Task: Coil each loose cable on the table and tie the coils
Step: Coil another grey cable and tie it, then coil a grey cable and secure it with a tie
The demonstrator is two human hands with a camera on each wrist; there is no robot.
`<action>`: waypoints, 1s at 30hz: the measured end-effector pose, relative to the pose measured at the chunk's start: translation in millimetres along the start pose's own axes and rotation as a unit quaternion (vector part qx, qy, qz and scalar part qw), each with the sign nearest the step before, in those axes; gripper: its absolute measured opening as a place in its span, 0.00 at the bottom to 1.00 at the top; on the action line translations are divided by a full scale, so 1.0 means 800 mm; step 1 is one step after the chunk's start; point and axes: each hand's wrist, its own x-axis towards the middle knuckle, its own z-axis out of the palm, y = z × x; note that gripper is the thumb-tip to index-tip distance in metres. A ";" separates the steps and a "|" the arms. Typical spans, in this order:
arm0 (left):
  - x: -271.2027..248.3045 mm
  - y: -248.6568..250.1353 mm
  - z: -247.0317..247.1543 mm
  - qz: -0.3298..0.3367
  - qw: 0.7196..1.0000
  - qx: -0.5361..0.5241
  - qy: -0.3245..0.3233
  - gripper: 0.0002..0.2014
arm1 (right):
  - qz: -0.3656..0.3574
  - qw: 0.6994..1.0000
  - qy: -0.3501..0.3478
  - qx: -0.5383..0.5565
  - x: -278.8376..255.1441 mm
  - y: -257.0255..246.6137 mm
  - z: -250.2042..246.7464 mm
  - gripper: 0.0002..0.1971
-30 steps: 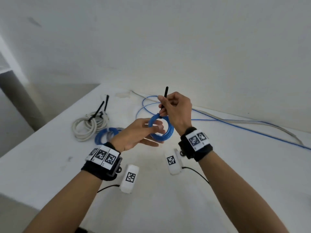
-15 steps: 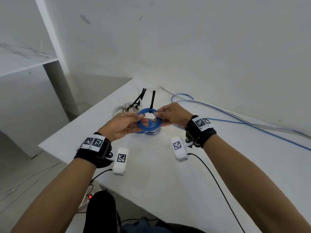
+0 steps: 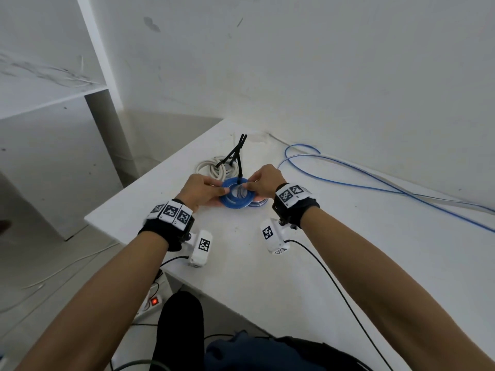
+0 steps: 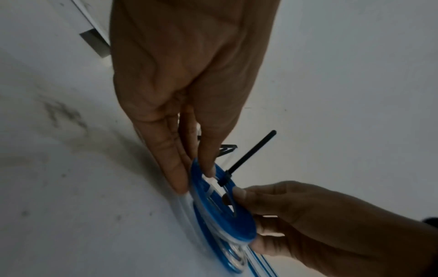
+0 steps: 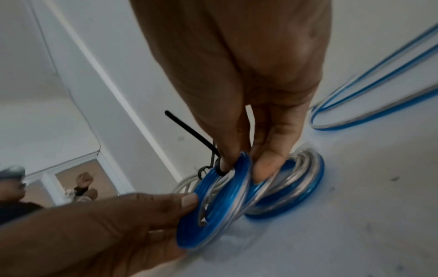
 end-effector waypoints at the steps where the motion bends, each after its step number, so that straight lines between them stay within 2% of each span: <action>1: 0.001 -0.001 0.002 0.010 1.000 0.022 0.013 0.06 | -0.002 1.000 0.010 -0.012 0.000 -0.001 0.002 0.16; 5: 0.004 -0.006 0.006 0.060 0.986 0.149 0.054 0.12 | 0.003 0.998 0.062 -0.028 0.000 -0.003 0.011 0.15; 9: 0.006 -0.006 0.006 0.055 0.945 0.313 0.076 0.15 | -0.015 0.988 0.079 -0.135 -0.005 -0.009 0.021 0.16; 12: 0.008 -0.003 0.009 0.051 0.938 0.332 0.079 0.16 | -0.019 0.985 0.079 -0.154 -0.004 -0.006 0.025 0.16; 14: 0.006 0.001 0.012 0.062 0.936 0.334 0.089 0.15 | -0.016 0.989 0.073 -0.126 -0.003 -0.002 0.022 0.18; 16: 0.002 0.008 0.015 0.075 0.928 0.349 0.103 0.10 | -0.018 0.994 0.071 -0.085 -0.002 0.001 0.013 0.20; 19: -0.004 0.024 0.022 0.104 0.907 0.388 0.128 0.05 | -0.014 0.996 0.085 -0.036 -0.001 0.006 -0.002 0.15; 22: -0.008 0.045 0.035 0.154 0.891 0.390 0.171 0.08 | -0.014 0.994 0.107 0.003 0.001 0.021 -0.021 0.13; 24: -0.013 0.059 0.048 0.194 0.888 0.366 0.198 0.08 | -0.007 0.991 0.112 0.076 -0.001 0.037 -0.037 0.14; 27: -0.019 0.078 0.077 0.261 0.884 0.325 0.211 0.11 | 0.035 0.975 0.130 0.180 -0.006 0.071 -0.059 0.14; 30: -0.015 0.093 0.121 0.316 0.877 0.321 0.167 0.12 | 0.079 0.934 0.139 0.319 -0.007 0.107 -0.078 0.14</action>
